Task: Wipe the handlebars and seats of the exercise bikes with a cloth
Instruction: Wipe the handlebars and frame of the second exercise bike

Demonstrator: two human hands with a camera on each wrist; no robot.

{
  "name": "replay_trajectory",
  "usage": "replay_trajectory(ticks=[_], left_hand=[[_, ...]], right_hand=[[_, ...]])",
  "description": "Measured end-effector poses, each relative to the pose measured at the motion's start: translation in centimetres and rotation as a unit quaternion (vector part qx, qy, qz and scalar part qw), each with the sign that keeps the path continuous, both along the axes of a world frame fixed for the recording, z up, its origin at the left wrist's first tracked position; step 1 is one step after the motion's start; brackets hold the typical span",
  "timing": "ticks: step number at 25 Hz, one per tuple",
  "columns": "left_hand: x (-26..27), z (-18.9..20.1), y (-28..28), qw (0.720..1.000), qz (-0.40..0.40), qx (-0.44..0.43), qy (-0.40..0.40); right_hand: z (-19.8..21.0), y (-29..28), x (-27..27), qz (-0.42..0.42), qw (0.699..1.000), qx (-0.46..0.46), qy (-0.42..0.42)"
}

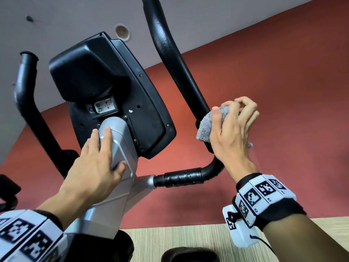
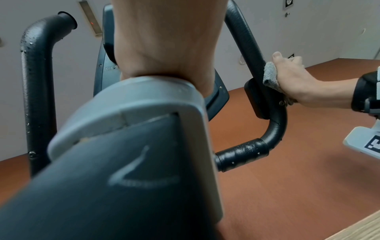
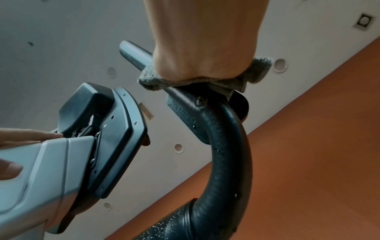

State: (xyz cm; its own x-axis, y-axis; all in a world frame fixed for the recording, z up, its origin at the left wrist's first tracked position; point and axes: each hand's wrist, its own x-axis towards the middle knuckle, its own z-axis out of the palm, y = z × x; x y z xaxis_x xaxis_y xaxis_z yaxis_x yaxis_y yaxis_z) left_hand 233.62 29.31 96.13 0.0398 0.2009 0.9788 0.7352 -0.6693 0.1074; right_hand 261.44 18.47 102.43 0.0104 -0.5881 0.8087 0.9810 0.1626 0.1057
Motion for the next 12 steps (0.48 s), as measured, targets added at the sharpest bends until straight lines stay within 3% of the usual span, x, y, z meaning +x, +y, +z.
replay_trajectory(ticks=[8,12], left_hand=[[0.1,0.1,0.0,1.000,0.006,0.007,-0.002],[0.0,0.1,0.0,1.000,0.003,0.004,-0.003]], right_hand=[[-0.8,-1.3,-3.4,0.100,0.977,-0.005,-0.190],[-0.7,-0.8,-4.7,0.058,0.979,0.006,-0.195]])
